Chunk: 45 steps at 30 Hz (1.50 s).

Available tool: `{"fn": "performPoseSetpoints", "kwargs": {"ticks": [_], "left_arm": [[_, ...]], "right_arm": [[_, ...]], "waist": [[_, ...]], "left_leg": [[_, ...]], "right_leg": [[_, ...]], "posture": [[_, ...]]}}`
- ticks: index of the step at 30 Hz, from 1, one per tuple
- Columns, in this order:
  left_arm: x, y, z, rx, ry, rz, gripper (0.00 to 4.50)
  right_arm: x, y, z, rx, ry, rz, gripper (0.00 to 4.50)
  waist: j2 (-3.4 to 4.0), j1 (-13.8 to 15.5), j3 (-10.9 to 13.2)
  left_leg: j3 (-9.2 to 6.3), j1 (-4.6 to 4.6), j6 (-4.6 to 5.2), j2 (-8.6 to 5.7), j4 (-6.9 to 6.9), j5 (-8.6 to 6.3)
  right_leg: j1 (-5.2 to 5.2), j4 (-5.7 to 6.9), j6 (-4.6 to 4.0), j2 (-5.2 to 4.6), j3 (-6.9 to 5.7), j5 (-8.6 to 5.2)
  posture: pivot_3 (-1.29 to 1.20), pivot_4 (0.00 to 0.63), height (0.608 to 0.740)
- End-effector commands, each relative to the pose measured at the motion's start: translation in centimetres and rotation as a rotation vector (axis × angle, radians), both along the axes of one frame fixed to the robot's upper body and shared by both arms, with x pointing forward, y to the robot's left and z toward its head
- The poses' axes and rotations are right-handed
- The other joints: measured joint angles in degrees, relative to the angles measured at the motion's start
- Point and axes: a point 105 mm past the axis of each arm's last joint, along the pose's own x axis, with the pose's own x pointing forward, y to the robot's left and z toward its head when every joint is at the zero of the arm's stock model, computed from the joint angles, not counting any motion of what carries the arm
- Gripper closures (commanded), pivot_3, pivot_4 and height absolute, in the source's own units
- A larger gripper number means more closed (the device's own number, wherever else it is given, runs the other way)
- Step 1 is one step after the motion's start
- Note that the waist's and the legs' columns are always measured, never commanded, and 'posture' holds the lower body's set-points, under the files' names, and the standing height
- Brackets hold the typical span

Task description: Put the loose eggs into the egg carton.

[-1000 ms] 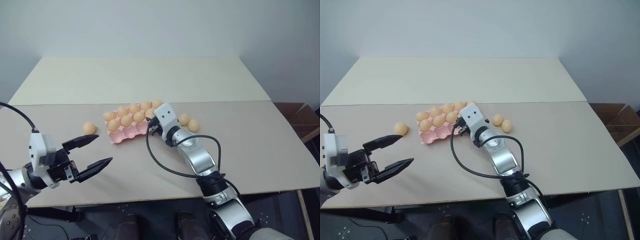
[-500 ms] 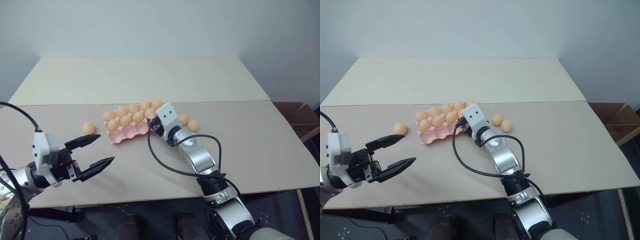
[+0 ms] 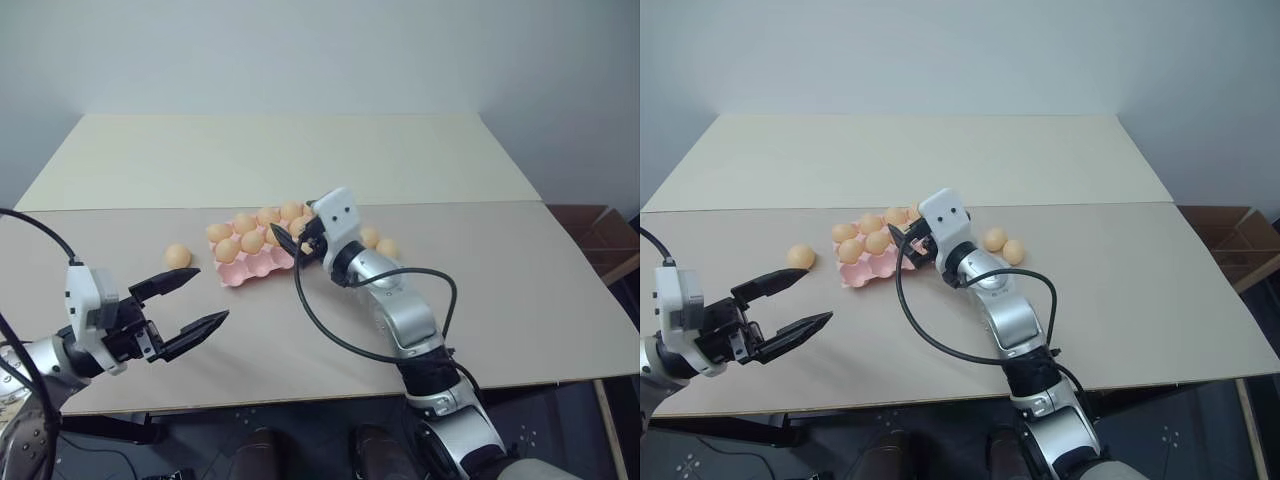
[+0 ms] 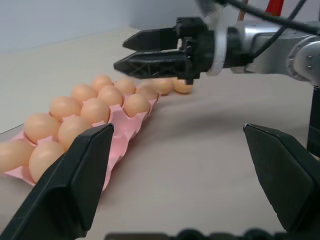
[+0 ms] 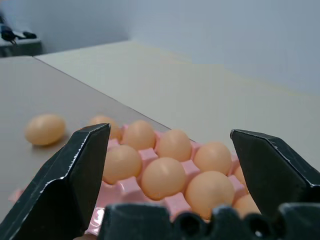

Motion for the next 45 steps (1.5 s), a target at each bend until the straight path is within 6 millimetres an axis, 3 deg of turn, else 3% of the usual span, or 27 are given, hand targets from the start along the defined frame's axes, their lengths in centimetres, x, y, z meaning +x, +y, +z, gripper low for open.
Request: {"fn": "performPoseSetpoints", "kwargs": {"ticks": [1, 7, 12, 22, 25, 31, 36, 40, 45], "left_arm": [[-0.2, 0.4, 0.6, -0.033, -0.06, 0.082, 0.0], [-1.0, 0.6, -1.1, -0.091, -0.066, 0.188, 0.0], [-0.8, -0.3, -1.5, -0.111, -0.079, 0.171, 0.0], [-0.2, -0.7, -1.5, -0.091, -0.083, 0.123, 0.0], [-0.2, -1.1, -1.3, -0.085, -0.087, 0.104, 0.0], [0.0, -1.7, -0.7, -0.049, -0.085, 0.049, 0.0], [1.2, -2.3, -0.7, 0.125, -0.039, -0.011, 0.0], [2.5, -3.6, 0.0, 0.137, -0.008, -0.048, 0.0], [2.2, -4.3, -0.4, 0.102, 0.024, -0.123, 0.0]], "right_arm": [[-1.6, -1.6, 2.1, 0.047, -0.077, 0.014, 0.03], [-4.4, -6.8, 1.7, 0.036, -0.184, -0.073, 0.03], [-6.9, -9.9, 0.4, 0.031, -0.184, -0.124, 0.03], [-11.2, -12.5, -4.8, -0.017, -0.071, -0.157, 0.03], [-11.7, -12.5, -5.3, -0.028, -0.062, -0.157, 0.03], [-11.3, -12.5, -5.2, -0.036, -0.079, -0.186, 0.03], [-10.5, -12.0, -5.4, -0.057, 0.004, -0.219, 0.03], [-8.9, -11.6, -5.2, -0.122, 0.049, -0.285, 0.03], [-6.0, -11.8, -5.2, -0.169, 0.093, -0.434, 0.03]], "waist": [[0.0, 0.06, 0.0], [-0.03, 0.31, -0.02], [-0.04, 0.42, -0.03], [-0.05, 0.41, -0.03], [-0.06, 0.33, -0.04], [-0.06, 0.58, -0.04], [-0.05, 1.29, -0.03], [-0.04, 1.61, -0.03], [-0.05, 1.33, -0.03]], "left_leg": [[0.01, 0.0, 0.0, -0.01, 0.0, 0.0], [0.03, -0.02, -0.01, -0.04, 0.0, -0.01], [0.06, 0.08, 0.0, -0.04, 0.0, 0.0], [0.07, 0.13, 0.0, -0.04, 0.0, 0.0], [0.1, 0.2, 0.0, -0.04, 0.01, 0.0], [0.09, 0.2, 0.0, -0.03, 0.01, 0.0], [0.09, 0.18, 0.0, -0.03, 0.0, 0.0], [0.12, 0.21, 0.0, -0.05, 0.01, 0.0], [0.12, 0.04, -0.01, -0.04, 0.0, 0.0]], "right_leg": [[0.0, 0.0, 0.0, -0.01, 0.0, 0.0], [0.01, -0.05, 0.0, -0.03, 0.0, 0.0], [0.09, -0.06, 0.0, 0.02, 0.06, 0.0], [0.15, -0.1, 0.03, 0.04, 0.1, -0.03], [0.18, -0.1, 0.02, 0.03, 0.13, -0.03], [0.17, -0.1, 0.02, 0.05, 0.13, -0.04], [0.15, -0.11, 0.02, 0.06, 0.13, -0.04], [0.16, -0.1, 0.0, 0.04, 0.14, -0.03], [0.0, -0.09, 0.03, 0.06, 0.15, -0.02]], "posture": [[0.0, 0.15, 0.74], [0.0, 0.15, 0.74], [0.0, 0.15, 0.74], [0.0, 0.15, 0.74], [0.0, 0.15, 0.74], [0.0, 0.15, 0.74], [0.0, 0.15, 0.74], [0.0, 0.15, 0.74], [0.0, 0.15, 0.74]]}}
